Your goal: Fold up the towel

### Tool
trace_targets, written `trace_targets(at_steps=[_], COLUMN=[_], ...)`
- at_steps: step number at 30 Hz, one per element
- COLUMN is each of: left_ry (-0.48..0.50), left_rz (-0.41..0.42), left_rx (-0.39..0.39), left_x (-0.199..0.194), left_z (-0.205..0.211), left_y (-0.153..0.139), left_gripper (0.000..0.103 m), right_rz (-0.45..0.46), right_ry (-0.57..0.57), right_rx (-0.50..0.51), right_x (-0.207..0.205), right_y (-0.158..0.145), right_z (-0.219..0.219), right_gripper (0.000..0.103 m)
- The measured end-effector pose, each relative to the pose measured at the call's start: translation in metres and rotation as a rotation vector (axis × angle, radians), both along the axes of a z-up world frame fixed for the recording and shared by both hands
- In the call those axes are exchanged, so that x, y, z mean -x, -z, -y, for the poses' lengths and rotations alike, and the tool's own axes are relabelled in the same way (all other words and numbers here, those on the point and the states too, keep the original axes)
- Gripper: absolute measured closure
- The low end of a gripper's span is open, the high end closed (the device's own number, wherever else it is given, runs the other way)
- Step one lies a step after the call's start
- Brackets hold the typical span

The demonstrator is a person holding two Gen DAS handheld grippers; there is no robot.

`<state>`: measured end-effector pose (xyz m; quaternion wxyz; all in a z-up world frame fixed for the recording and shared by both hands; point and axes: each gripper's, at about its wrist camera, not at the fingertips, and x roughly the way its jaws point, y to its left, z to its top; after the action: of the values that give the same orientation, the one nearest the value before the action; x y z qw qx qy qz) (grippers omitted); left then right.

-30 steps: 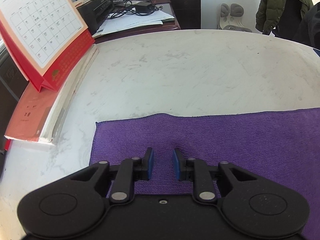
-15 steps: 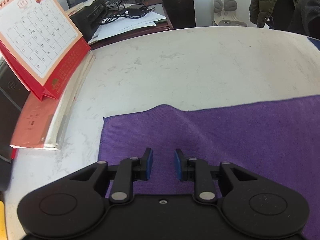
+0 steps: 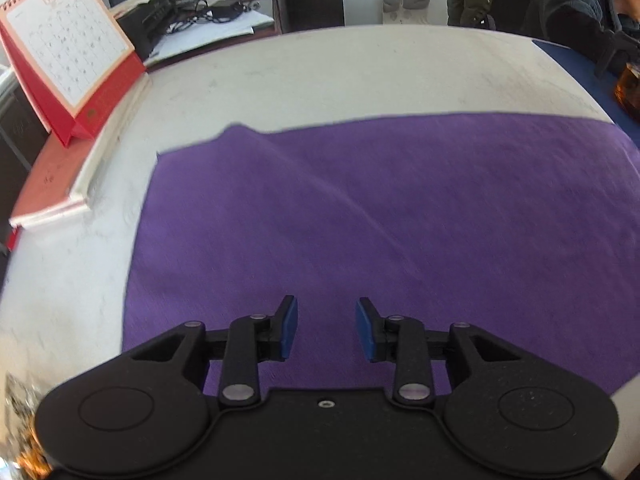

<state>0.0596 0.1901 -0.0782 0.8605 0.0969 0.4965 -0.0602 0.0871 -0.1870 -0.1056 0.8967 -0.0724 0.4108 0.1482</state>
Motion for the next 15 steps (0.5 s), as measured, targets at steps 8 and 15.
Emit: trace_targets(at_steps=[8,15], left_ry=[-0.173,-0.191], left_rz=[-0.007,-0.01], left_rx=[0.114,0.106], left_x=[0.039,0.062], left_z=[-0.022,-0.029], left_y=[0.013,0.007], left_gripper=[0.07,0.068], right_rz=[-0.029,-0.035], right_ry=[-0.074,-0.087], right_rx=[-0.001,-0.016], right_x=[0.005,0.005], right_y=[0.011,0.014], right_z=[-0.014,-0.015], right_gripper=[0.029,0.02])
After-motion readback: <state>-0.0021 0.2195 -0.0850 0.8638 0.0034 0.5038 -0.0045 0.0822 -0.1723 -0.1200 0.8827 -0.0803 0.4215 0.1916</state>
